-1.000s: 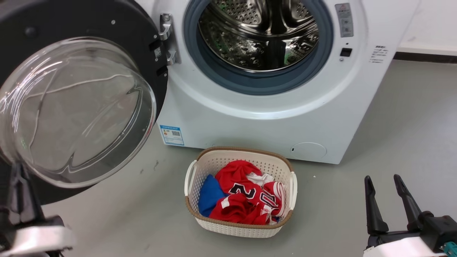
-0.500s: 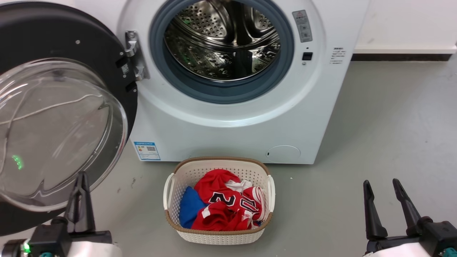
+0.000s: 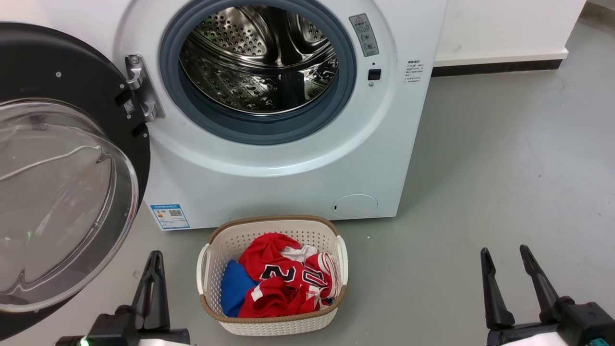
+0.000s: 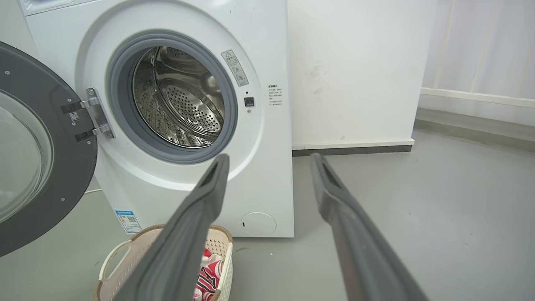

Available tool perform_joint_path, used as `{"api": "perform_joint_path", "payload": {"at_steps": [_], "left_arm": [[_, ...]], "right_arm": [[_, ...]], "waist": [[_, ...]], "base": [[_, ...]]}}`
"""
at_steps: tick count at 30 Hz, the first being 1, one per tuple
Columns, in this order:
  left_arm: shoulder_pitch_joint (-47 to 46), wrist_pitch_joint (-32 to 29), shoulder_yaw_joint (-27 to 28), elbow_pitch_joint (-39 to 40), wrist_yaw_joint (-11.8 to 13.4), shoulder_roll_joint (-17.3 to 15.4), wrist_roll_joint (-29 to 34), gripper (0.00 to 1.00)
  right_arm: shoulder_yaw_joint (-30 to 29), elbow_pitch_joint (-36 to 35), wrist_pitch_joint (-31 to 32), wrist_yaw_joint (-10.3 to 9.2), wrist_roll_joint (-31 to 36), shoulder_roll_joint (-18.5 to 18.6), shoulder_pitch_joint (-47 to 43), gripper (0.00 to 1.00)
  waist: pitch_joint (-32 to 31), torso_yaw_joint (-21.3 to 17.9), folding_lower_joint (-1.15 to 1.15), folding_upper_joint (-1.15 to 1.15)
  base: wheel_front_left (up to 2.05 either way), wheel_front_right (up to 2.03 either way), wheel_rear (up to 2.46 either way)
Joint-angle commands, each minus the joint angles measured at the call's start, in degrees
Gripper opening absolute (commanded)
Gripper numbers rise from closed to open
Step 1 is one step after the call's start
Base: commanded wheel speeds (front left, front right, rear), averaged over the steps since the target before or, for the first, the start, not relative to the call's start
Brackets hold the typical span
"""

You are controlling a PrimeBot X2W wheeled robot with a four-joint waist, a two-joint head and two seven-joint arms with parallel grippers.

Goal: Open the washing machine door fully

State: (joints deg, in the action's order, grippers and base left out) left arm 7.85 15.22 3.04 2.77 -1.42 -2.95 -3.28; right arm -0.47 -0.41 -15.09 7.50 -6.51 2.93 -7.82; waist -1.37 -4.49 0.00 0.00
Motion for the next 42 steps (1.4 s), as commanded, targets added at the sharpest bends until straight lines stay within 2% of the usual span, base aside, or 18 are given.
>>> {"api": "perform_joint_path", "payload": {"at_steps": [1, 6, 12, 13, 14, 15, 30, 31, 35, 42], "left_arm": [[0.8, -0.1, -0.5, 0.2, 0.6, 0.1, 0.0, 0.00], [1.7, -0.1, -1.6, 0.0, 2.3, 0.1, 0.3, 0.00], [2.2, -0.1, -2.6, -0.3, 3.0, 0.0, 1.0, 0.00], [2.2, -0.1, -2.9, -0.4, 3.0, 0.1, 1.0, 0.18], [2.3, -0.1, -3.1, -0.5, 3.2, 0.1, 1.0, 0.66], [2.2, -0.1, -3.2, -0.6, 3.4, 0.0, 1.0, 1.00], [2.5, -0.1, -3.5, -0.7, 4.1, 0.1, 0.9, 1.00], [2.0, 0.0, -3.7, -0.7, 4.0, 0.0, 0.9, 0.00], [2.6, 0.0, -4.0, -2.7, 3.9, 0.1, 0.5, 0.00], [1.2, -1.5, -4.0, -3.5, 3.2, -0.5, -8.8, 0.00]], "right_arm": [[0.1, -0.3, -0.1, -0.01, -0.2, -0.1, -0.7, 1.00], [0.1, -0.4, -0.1, -0.01, -0.4, -0.1, -1.3, 1.00], [0.3, -0.1, -0.1, -0.01, -0.4, -0.1, -1.5, 1.00], [0.2, -0.1, -0.1, -0.01, -0.5, -0.1, -1.6, 1.00], [0.1, 0.0, -0.1, -0.01, -0.5, -0.1, -1.6, 1.00], [0.1, 0.0, -0.1, -0.01, -0.6, -0.1, -1.6, 1.00], [0.1, 0.1, -0.1, -0.01, -1.0, -0.1, -1.6, 1.00], [0.1, 0.2, 0.0, 0.00, -1.0, 0.0, -1.0, 0.00], [0.2, 2.1, 0.2, 0.00, -1.5, 0.0, -1.5, 0.00], [0.3, 3.0, 1.7, 0.00, -10.3, 0.5, -0.2, 0.00]], "waist": [[0.0, -0.1, 0.00, 0.00], [0.0, -0.1, 0.00, 0.00], [-0.1, 0.4, 0.00, 0.00], [-0.2, 0.5, 0.00, 0.00], [-0.2, 0.6, 0.00, 0.00], [-0.2, 0.7, 0.00, 0.00], [-0.1, 1.2, 0.00, 0.00], [-0.1, 1.2, 0.00, 0.00], [-0.1, 1.2, 0.00, 0.00], [0.0, 1.4, 0.00, 0.00]], "base": [[0.00, 0.00, 0.00], [0.00, 0.00, 0.00], [0.00, 0.00, 0.00], [0.00, 0.00, 0.00], [0.00, 0.00, 0.00], [0.00, 0.00, 0.00], [0.00, 0.00, 0.00], [0.00, 0.00, 0.00], [0.00, 0.00, 0.00], [0.00, 0.00, 0.00]]}}
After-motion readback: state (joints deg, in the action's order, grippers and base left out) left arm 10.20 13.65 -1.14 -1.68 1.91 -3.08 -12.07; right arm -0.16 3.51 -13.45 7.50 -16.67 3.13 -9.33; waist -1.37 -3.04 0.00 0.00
